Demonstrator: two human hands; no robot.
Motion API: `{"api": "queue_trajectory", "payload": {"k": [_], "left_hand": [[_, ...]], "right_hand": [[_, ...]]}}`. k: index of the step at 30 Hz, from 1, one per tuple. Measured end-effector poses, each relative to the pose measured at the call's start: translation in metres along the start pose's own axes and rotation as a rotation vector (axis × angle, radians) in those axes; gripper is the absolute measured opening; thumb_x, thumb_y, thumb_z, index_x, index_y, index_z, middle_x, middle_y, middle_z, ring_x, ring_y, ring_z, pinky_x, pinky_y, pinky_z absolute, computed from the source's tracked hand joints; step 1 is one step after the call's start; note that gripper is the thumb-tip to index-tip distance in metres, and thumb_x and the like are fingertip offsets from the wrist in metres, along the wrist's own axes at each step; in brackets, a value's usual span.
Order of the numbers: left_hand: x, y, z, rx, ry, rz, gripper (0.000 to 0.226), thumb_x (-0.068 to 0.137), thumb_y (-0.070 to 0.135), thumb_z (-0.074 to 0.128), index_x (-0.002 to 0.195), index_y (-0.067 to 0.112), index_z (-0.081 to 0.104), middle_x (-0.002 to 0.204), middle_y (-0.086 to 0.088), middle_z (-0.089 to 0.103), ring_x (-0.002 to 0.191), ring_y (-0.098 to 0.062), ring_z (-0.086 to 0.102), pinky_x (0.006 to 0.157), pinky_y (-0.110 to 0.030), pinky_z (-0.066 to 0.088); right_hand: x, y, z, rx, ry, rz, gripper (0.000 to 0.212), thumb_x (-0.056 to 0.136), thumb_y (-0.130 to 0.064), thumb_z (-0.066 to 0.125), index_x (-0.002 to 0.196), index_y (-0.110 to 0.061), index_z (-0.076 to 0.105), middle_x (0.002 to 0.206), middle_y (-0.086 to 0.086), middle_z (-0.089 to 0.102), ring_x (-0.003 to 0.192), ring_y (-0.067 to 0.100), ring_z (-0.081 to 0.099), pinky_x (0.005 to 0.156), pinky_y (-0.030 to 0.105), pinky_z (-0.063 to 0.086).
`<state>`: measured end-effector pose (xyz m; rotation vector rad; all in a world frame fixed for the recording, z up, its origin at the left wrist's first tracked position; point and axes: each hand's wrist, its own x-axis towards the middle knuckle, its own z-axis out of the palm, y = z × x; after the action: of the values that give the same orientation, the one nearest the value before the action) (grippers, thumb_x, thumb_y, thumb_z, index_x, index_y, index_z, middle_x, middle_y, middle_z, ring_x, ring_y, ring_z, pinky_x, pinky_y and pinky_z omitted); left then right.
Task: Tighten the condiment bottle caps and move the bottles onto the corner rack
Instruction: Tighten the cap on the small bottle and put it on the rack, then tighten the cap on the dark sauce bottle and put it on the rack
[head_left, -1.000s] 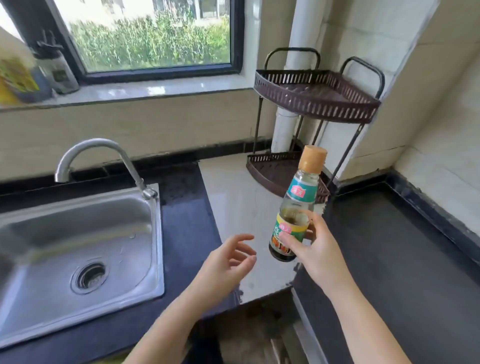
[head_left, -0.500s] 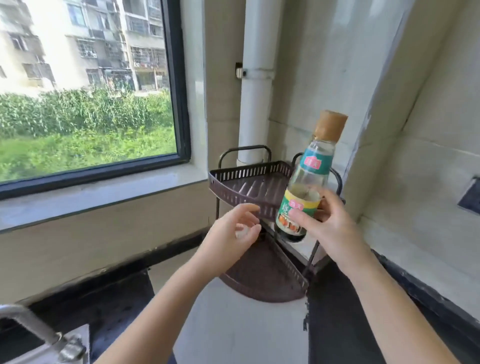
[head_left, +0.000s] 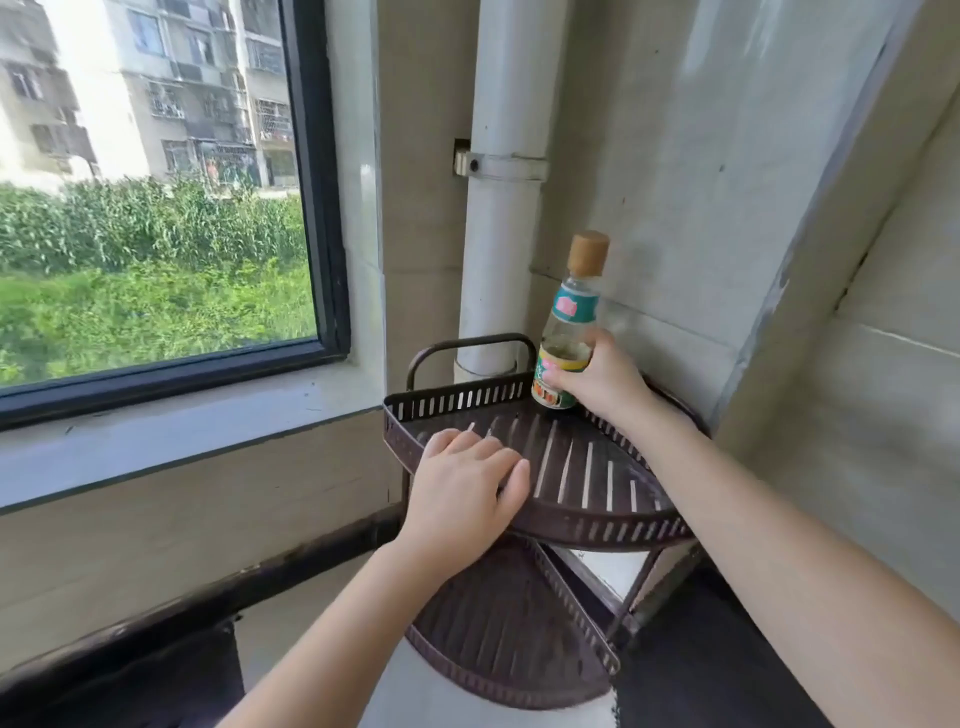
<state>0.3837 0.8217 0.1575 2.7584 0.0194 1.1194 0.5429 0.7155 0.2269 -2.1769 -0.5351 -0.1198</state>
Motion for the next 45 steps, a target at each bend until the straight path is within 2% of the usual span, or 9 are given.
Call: {"api": "queue_trajectory", "payload": {"k": [15, 18, 21, 25, 28, 34, 37, 40, 45], "left_hand": [[-0.001, 0.0, -0.001, 0.003, -0.022, -0.02, 0.041, 0.09, 0.031, 0.035, 0.063, 0.021, 0.064, 0.065, 0.006, 0.065, 0.066, -0.018, 0.057, 0.082, -0.023, 0.031], [0.003, 0.004, -0.012, -0.037, -0.148, -0.054, 0.047, 0.088, 0.041, 0.026, 0.081, 0.02, 0.068, 0.08, 0.003, 0.069, 0.083, -0.02, 0.06, 0.086, -0.027, 0.03], [0.004, 0.01, -0.029, -0.225, -0.213, -0.124, 0.031, 0.093, 0.036, 0.039, 0.106, 0.02, 0.062, 0.103, 0.0, 0.065, 0.103, -0.021, 0.053, 0.095, -0.034, 0.035], [-0.021, 0.032, -0.056, -0.361, -0.124, -0.146, 0.029, 0.091, 0.024, 0.051, 0.119, 0.018, 0.054, 0.106, 0.001, 0.061, 0.102, -0.018, 0.052, 0.09, -0.032, 0.043], [-0.064, 0.047, -0.066, -0.468, -0.196, -0.173, 0.035, 0.09, 0.024, 0.052, 0.124, 0.024, 0.047, 0.103, 0.007, 0.06, 0.096, -0.007, 0.056, 0.09, -0.029, 0.047], [-0.17, 0.073, -0.061, -0.566, -0.378, -0.33, 0.045, 0.089, 0.02, 0.055, 0.131, 0.027, 0.039, 0.098, 0.014, 0.057, 0.093, -0.001, 0.055, 0.087, -0.024, 0.048], [-0.222, 0.087, -0.049, -0.622, -0.469, -0.414, 0.043, 0.09, 0.021, 0.054, 0.127, 0.033, 0.037, 0.097, 0.017, 0.056, 0.089, -0.008, 0.058, 0.086, -0.027, 0.048], [-0.265, 0.101, -0.047, -0.707, -0.558, -0.474, 0.041, 0.091, 0.019, 0.053, 0.121, 0.039, 0.033, 0.096, 0.015, 0.056, 0.089, -0.009, 0.058, 0.08, -0.016, 0.046], [-0.304, 0.112, -0.055, -0.785, -0.739, -0.41, 0.04, 0.091, 0.02, 0.053, 0.12, 0.04, 0.034, 0.094, 0.013, 0.058, 0.087, -0.01, 0.058, 0.081, -0.017, 0.046]], "right_hand": [[-0.013, -0.005, 0.009, -0.08, 0.005, 0.021, 0.071, 0.08, -0.028, 0.07, 0.133, -0.004, 0.029, 0.134, 0.014, 0.052, 0.122, 0.032, 0.049, 0.095, 0.038, 0.04], [-0.03, -0.016, -0.005, -0.031, 0.029, 0.03, 0.071, 0.082, -0.033, 0.067, 0.134, -0.006, 0.028, 0.134, 0.014, 0.051, 0.121, 0.03, 0.05, 0.087, 0.031, 0.038], [-0.056, -0.024, -0.026, 0.006, 0.0, -0.002, 0.07, 0.084, -0.038, 0.063, 0.138, -0.01, 0.028, 0.134, 0.012, 0.05, 0.12, 0.027, 0.05, 0.085, 0.028, 0.035], [-0.116, -0.023, -0.049, 0.092, -0.03, -0.144, 0.049, 0.086, -0.033, 0.06, 0.13, -0.017, 0.043, 0.124, 0.004, 0.054, 0.107, 0.017, 0.057, 0.086, 0.026, 0.04], [-0.177, -0.006, -0.055, 0.201, -0.034, -0.212, 0.037, 0.088, -0.026, 0.058, 0.124, -0.022, 0.049, 0.115, -0.004, 0.058, 0.098, 0.005, 0.059, 0.086, 0.02, 0.043], [-0.287, 0.056, -0.035, 0.22, -0.113, -0.039, 0.038, 0.089, -0.02, 0.058, 0.126, -0.021, 0.048, 0.112, -0.005, 0.059, 0.093, -0.005, 0.058, 0.069, -0.002, 0.039], [-0.334, 0.083, -0.02, 0.161, -0.146, 0.078, 0.043, 0.089, -0.023, 0.058, 0.129, -0.022, 0.045, 0.116, -0.003, 0.058, 0.093, 0.001, 0.058, 0.071, 0.004, 0.043], [-0.379, 0.096, -0.013, 0.134, -0.149, 0.194, 0.044, 0.09, -0.025, 0.056, 0.132, -0.022, 0.043, 0.117, -0.003, 0.057, 0.095, 0.003, 0.057, 0.072, 0.011, 0.043], [-0.444, 0.096, -0.013, 0.106, -0.122, 0.381, 0.046, 0.092, -0.028, 0.053, 0.135, -0.025, 0.037, 0.118, -0.004, 0.055, 0.095, 0.006, 0.056, 0.078, 0.018, 0.044]]}}
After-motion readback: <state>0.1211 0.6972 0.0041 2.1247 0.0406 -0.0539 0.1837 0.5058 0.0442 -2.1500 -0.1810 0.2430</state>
